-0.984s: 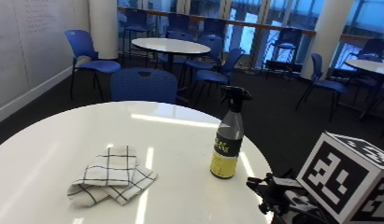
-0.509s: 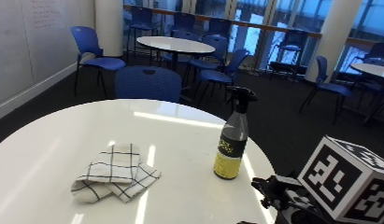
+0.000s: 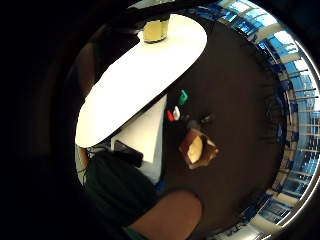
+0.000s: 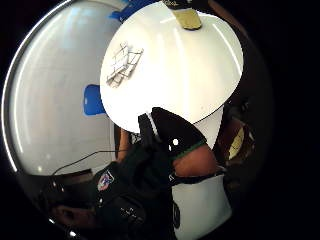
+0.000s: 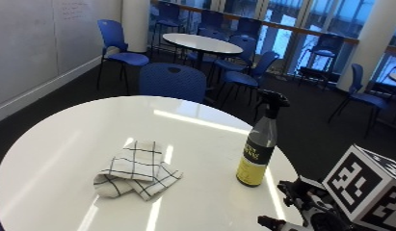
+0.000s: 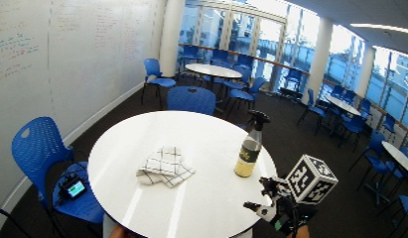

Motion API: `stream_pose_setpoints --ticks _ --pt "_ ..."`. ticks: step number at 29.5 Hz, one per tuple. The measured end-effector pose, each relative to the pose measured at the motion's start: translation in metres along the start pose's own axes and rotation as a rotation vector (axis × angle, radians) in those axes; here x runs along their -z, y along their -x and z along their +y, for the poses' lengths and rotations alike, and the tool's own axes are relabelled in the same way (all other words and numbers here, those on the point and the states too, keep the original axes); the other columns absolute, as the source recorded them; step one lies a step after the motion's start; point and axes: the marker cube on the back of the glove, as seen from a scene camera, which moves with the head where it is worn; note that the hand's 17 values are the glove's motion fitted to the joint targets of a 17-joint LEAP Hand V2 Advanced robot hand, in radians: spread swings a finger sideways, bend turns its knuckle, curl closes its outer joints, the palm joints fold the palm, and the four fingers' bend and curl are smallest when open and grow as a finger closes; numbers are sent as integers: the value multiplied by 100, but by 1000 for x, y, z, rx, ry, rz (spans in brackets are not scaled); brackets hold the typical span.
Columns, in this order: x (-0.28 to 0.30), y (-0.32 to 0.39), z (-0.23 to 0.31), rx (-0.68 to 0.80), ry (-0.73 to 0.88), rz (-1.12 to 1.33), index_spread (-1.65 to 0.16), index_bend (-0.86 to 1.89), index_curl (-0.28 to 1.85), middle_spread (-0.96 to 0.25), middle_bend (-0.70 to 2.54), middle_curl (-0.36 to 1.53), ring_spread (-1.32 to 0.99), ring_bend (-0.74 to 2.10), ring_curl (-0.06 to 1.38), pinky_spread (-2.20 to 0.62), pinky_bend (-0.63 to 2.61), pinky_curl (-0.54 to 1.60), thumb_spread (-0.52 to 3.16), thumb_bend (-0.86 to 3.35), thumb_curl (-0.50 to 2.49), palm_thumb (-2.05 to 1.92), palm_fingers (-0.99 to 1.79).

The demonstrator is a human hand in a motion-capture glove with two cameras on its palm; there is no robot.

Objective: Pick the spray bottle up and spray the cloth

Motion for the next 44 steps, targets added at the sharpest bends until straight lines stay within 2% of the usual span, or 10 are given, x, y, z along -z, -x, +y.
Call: stream_pose_setpoints --ticks 12,19,25,34,44 --pt "-31 -13 -38 -48 -89 -166 -40 16 30 5 19 24 11 30 24 23 34 30 113 -1 27 48 42" --pt "-43 -8 -89 -86 -252 -331 -39 12 28 5 20 26 9 35 27 23 36 31 113 0 29 55 49" --pt "-59 -8 -132 -145 -323 -498 -38 11 26 4 20 28 7 38 29 22 36 33 113 -1 31 58 50" --pt "-78 -5 -183 -240 -344 -740 -35 11 24 2 23 31 3 42 31 19 34 33 111 3 36 72 55" --pt "-94 0 -196 -280 -349 -875 -34 15 26 -3 28 35 -1 41 32 17 25 32 108 1 40 80 65"
